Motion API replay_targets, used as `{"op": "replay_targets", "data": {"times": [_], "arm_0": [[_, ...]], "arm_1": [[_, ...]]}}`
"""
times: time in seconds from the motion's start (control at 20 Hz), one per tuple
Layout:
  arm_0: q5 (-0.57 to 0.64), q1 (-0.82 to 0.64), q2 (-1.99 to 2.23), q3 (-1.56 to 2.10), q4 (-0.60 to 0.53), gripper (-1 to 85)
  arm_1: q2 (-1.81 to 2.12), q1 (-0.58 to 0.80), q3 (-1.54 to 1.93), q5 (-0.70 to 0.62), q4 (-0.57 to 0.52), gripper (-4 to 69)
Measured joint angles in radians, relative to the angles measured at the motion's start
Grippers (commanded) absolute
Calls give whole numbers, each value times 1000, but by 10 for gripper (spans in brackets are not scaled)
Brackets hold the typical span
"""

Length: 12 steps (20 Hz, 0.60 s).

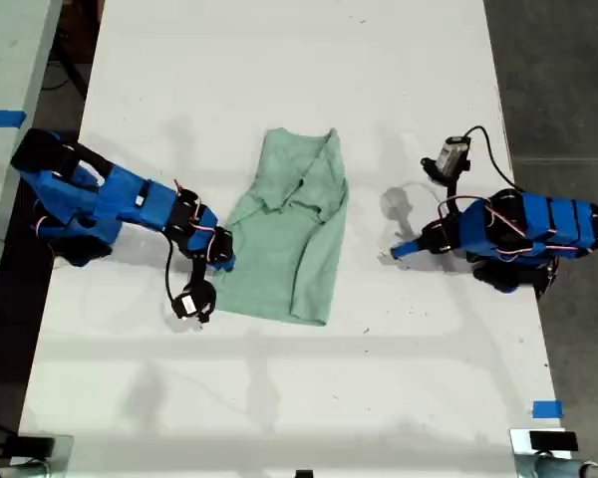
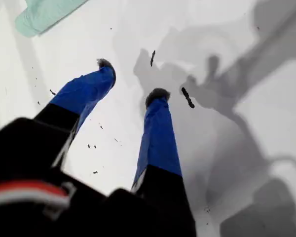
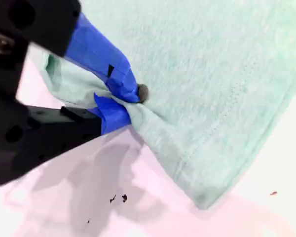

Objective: Fold t shirt

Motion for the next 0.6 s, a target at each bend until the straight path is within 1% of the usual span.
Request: {"op": "replay_targets", "data": {"times": [0.3, 0.45, 0.6], "arm_0": [[11, 6, -12, -230, 186, -1], [48, 6, -66, -397, 288, -1], [104, 5, -167, -577, 336, -1]], "arm_1": [[0, 0, 0, 0, 0, 169], [0, 0, 0, 0, 0, 170], [0, 0, 0, 0, 0, 170]]}}
